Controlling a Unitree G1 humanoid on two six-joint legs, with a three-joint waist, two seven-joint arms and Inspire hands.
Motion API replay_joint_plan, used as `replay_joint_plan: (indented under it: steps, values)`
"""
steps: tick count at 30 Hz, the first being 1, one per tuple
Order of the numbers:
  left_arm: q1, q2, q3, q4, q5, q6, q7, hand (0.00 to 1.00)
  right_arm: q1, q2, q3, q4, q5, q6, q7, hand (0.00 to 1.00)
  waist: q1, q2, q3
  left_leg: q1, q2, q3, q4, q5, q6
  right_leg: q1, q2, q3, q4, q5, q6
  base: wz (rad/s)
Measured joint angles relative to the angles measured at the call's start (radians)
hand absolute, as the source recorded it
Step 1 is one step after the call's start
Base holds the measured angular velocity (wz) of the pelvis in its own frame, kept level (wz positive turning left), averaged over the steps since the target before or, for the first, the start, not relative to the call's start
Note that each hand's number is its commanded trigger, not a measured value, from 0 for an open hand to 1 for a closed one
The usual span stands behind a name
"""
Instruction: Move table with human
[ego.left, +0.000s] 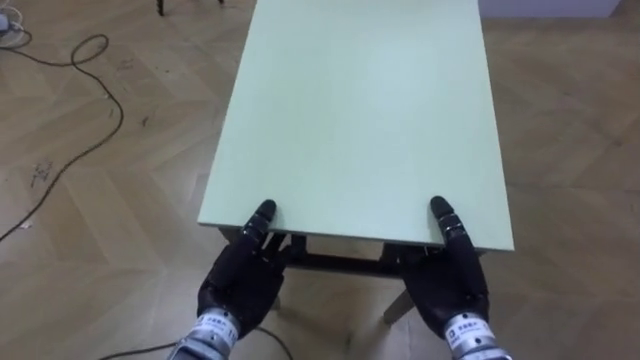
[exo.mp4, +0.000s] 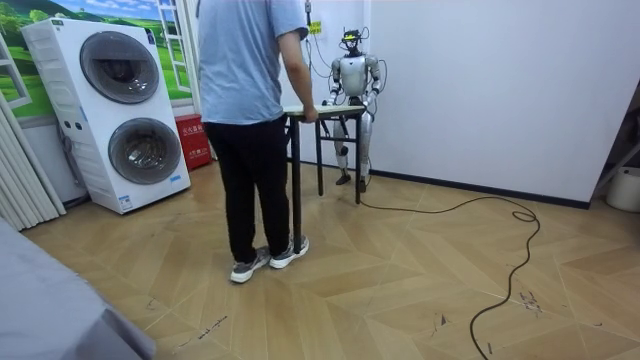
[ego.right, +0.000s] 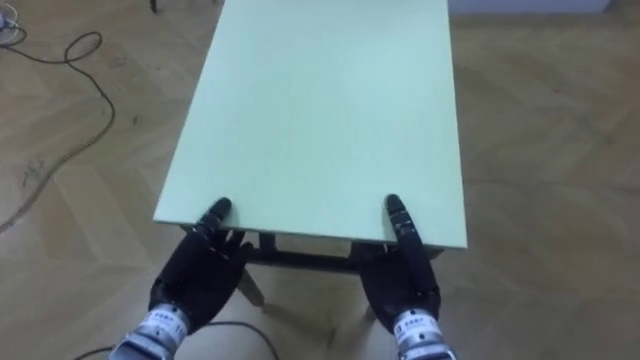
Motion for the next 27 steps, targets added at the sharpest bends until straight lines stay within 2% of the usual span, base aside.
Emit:
replay_joint_plan:
  steps: [3,7,15,21,24,27]
  values:
    - [0.004,-0.001,-0.006,-0.001,-0.001,0.0,0.009,1.0,-0.002,-0.006,0.006,0.007,-0.002,-0.018,0.0,1.0,-0.01,-0.002,0.001,-0.013,0.014,-0.026,0.006,0.007,-0.007,0.013,0.017,-0.024,-0.029,0.017,-0.013,0.15]
    - [0.005,0.001,-0.013,-0.003,0.001,-0.001,0.008,1.0,-0.003,-0.012,0.004,0.007,-0.003,-0.025,0.002,1.0,-0.032,0.0,0.0007,-0.047,0.016,-0.059,-0.002,0.033,-0.009,0.002,0.027,-0.056,-0.048,0.034,-0.025,0.23]
    - [0.005,-0.001,-0.027,-0.003,-0.003,-0.014,0.01,1.0,-0.003,-0.023,0.017,0.007,-0.002,-0.052,0.009,1.0,-0.041,0.01,-0.0002,-0.059,0.012,-0.078,-0.044,0.081,-0.015,-0.001,0.036,-0.071,-0.067,0.054,-0.041,0.08]
    - [0.011,0.0,-0.032,-0.003,-0.007,-0.015,0.01,1.0,0.002,-0.023,0.02,0.007,0.0,-0.056,0.009,1.0,-0.074,0.013,0.0,-0.058,-0.001,-0.117,-0.076,0.116,-0.02,0.013,0.035,-0.109,-0.081,0.059,-0.05,0.19]
    - [0.014,0.003,-0.034,-0.003,-0.008,-0.015,0.01,1.0,0.005,-0.025,0.021,0.007,-0.001,-0.054,0.009,1.0,-0.074,0.014,0.0001,-0.06,0.004,-0.123,-0.068,0.118,-0.023,0.014,0.041,-0.114,-0.081,0.06,-0.052,0.06]
    - [0.015,-0.001,-0.044,-0.003,-0.009,-0.015,0.01,1.0,0.009,-0.034,0.012,0.007,-0.001,-0.054,0.009,1.0,-0.054,0.022,-0.0005,-0.061,0.01,-0.121,-0.061,0.117,-0.024,0.017,0.047,-0.116,-0.082,0.063,-0.057,-0.01]
